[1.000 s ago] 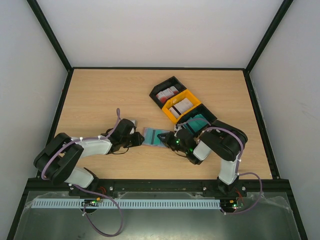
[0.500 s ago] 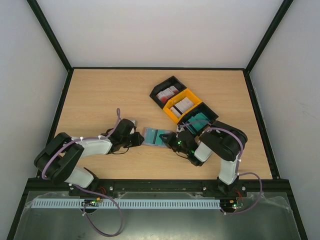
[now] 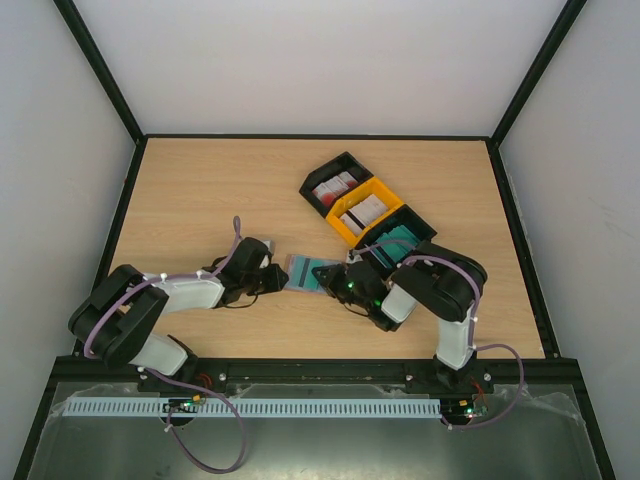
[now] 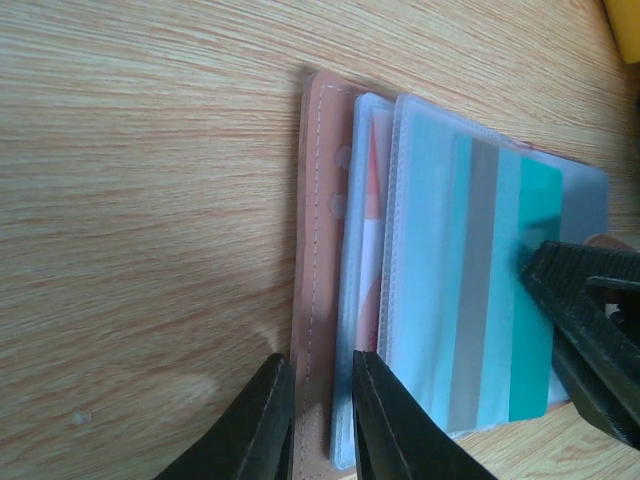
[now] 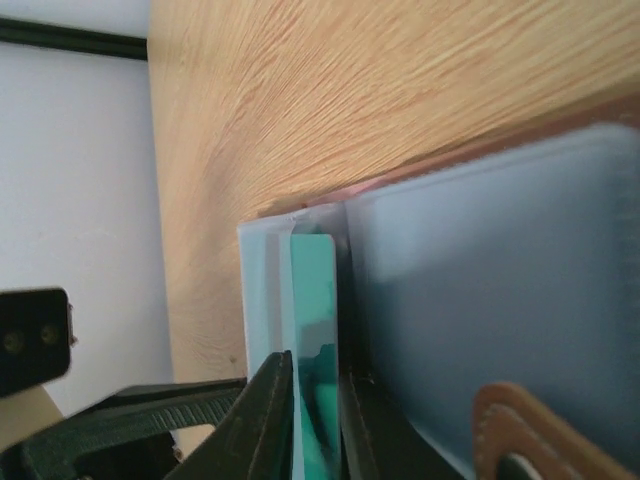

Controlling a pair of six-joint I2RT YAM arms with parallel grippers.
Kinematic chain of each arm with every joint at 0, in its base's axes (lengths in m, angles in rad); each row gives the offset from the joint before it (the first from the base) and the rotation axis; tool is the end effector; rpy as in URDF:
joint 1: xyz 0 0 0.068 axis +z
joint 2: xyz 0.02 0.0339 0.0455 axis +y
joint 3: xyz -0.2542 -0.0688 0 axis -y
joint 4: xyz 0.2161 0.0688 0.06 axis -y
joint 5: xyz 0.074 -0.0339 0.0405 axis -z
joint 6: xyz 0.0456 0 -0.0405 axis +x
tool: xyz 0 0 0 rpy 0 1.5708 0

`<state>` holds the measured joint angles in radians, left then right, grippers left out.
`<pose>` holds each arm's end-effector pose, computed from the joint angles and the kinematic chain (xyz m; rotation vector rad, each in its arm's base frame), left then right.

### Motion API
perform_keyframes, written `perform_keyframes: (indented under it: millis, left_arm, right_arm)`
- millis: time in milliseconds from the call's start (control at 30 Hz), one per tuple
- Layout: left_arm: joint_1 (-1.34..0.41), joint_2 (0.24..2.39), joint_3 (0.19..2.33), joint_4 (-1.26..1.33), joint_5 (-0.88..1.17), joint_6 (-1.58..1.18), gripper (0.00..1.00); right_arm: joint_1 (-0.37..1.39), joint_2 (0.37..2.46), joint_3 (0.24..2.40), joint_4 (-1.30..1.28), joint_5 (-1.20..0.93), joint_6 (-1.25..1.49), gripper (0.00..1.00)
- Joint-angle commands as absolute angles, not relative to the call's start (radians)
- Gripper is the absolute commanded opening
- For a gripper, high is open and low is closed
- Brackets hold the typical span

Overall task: Put the credit cards into the card holder
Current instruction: Insert the credit card into the card holder.

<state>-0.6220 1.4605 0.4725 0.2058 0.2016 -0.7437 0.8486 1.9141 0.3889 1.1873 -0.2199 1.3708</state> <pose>0.1940 -0.1503 0.1351 -0.0473 2.5186 -0.8583 0.1824 0.2220 0.1004 0.4194 2.2659 1.5707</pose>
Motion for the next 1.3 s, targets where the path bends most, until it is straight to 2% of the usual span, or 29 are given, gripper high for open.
perform_keyframes:
  millis: [0, 100, 267, 633, 1033, 1267]
  left_arm:
    - [-0.623, 1.46, 0.469, 0.162, 0.214, -0.741, 0.2]
    - [-0.624, 1.449, 0.471, 0.16, 0.214, -0.742, 0.2]
    - [-0.623, 1.439, 0.468, 0.162, 0.215, -0.744, 0.21]
    - [-0.623, 1.45, 0.474, 0.185, 0.245, -0.744, 0.25]
    - [-0.631, 1.512, 0.492, 0.163, 0.196, -0.748, 0.18]
    - [-0.637, 1.511, 0.492, 0.165, 0.194, -0.74, 0.17]
  right_arm:
    - [0.868, 1.864, 0.394, 0.999, -0.164, 1.338, 0.22]
    - [0.869, 1.786, 0.404, 0.855, -0.125, 1.303, 0.38]
    - [0.877, 1.69, 0.435, 0.676, -0.078, 1.271, 0.5]
    - [0.931, 1.62, 0.55, 0.348, 0.055, 1.2, 0.5]
    - [0.967, 1.745, 0.679, 0.358, -0.006, 1.163, 0.5]
    - [0.969, 1.729, 0.725, 0.296, 0.013, 1.081, 0.5]
